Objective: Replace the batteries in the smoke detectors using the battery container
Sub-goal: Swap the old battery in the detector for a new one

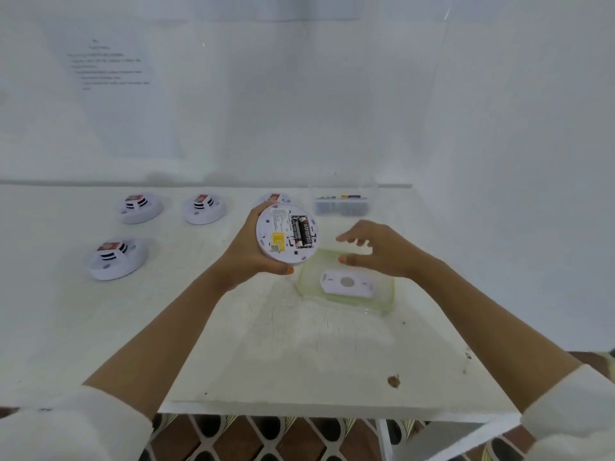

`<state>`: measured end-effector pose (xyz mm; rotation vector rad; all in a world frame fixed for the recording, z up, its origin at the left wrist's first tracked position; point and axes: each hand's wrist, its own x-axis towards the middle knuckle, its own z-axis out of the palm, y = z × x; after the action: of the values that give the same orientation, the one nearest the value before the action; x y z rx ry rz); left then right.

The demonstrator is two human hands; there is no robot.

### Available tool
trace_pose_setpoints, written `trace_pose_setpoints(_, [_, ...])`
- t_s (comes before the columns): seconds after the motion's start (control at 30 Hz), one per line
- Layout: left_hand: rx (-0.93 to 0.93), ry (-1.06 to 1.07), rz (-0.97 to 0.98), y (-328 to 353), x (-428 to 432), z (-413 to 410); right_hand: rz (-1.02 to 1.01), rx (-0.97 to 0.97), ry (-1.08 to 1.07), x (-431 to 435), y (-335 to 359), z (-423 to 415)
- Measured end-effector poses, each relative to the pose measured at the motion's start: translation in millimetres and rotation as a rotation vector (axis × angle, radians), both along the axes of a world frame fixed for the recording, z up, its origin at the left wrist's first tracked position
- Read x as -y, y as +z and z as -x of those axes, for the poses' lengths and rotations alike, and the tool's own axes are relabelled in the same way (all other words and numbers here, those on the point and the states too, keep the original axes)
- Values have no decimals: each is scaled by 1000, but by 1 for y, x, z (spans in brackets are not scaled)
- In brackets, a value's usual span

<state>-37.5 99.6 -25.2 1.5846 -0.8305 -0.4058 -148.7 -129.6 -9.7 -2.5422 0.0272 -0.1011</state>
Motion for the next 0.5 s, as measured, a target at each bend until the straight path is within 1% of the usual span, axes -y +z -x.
trace_pose_setpoints(0.07, [6,-29,12,3,3,-2,-30,226,-6,-12,15,-10])
trace_pose_setpoints(0.13, [12,-59,28,7,7,-5,-60,318,26,-23,26,-20])
trace_pose_setpoints(0.23, [7,-98,52,11,14,-10,-67,294,70,-32,33,-30])
trace_pose_setpoints(0.37, [23,-155,49,14,22,-21,-44,283,60,-26,32,-37])
trace_pose_setpoints(0.5, [26,-150,11,9,35,-37,105,235,44,-14,32,-50])
